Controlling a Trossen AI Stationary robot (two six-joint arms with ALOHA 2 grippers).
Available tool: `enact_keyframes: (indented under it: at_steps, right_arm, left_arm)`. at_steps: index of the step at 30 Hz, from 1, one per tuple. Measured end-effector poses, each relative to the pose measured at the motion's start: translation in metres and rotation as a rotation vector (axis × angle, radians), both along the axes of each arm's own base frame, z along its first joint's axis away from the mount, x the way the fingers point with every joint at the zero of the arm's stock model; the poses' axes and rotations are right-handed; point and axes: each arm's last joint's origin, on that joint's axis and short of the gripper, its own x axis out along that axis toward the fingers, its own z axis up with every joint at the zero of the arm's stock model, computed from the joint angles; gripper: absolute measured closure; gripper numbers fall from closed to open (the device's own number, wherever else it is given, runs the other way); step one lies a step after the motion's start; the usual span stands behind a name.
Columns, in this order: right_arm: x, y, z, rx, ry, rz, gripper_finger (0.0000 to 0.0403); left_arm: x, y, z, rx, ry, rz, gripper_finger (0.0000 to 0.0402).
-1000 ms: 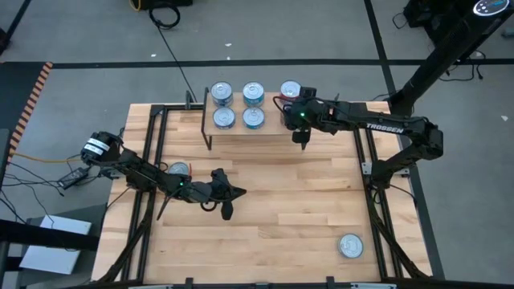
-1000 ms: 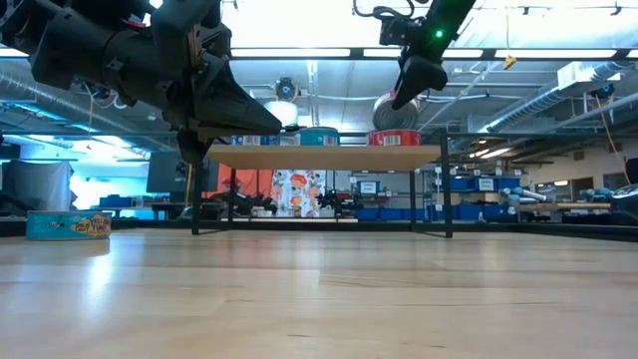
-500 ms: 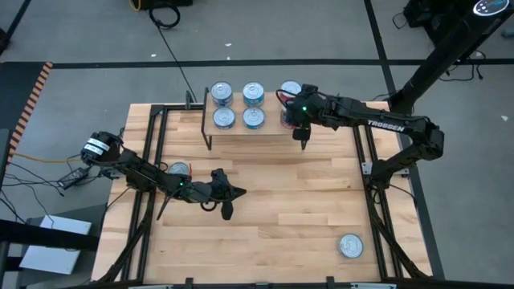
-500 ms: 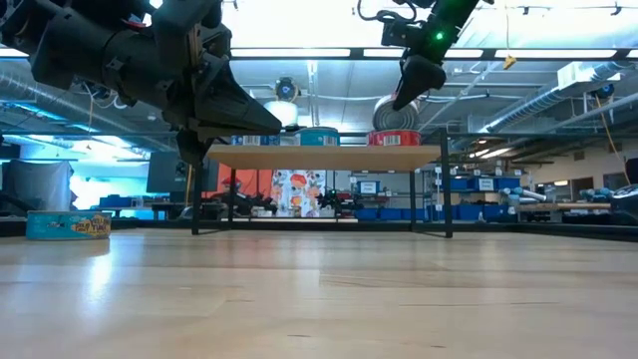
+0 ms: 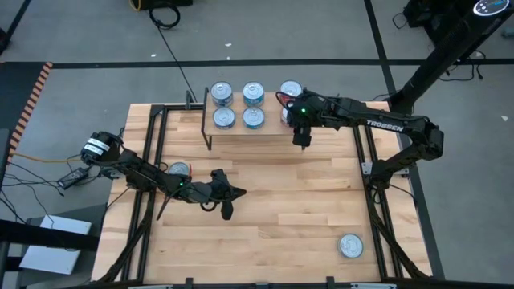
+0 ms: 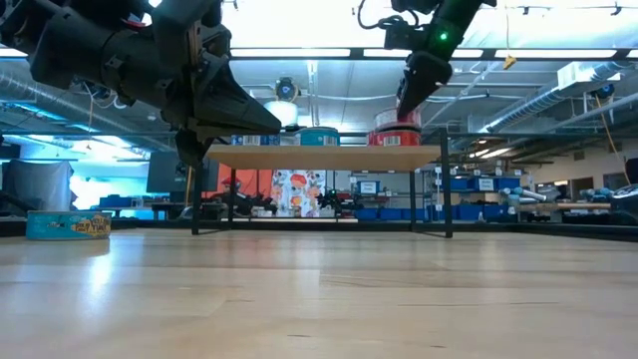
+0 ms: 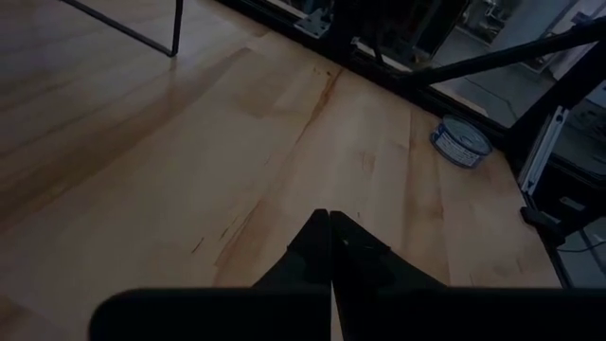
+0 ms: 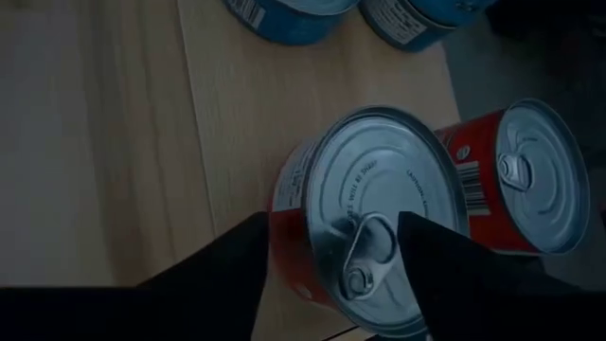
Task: Stack canned seafood by type on shelf
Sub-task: Stack the red tuna can on top of the other red tuna can on the shelf
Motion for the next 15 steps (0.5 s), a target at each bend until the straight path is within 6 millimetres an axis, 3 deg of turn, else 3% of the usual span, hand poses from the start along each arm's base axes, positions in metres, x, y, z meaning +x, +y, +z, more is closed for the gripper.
enact_keyframes:
  at_steps: [15]
  right_arm:
    - [-0.002, -0.01, 0.002, 0.017, -0.066, -0.095, 0.0179]
  left_arm:
    - [0.0, -0.001, 0.0, -0.015, -0.001, -0.005, 0.0401]
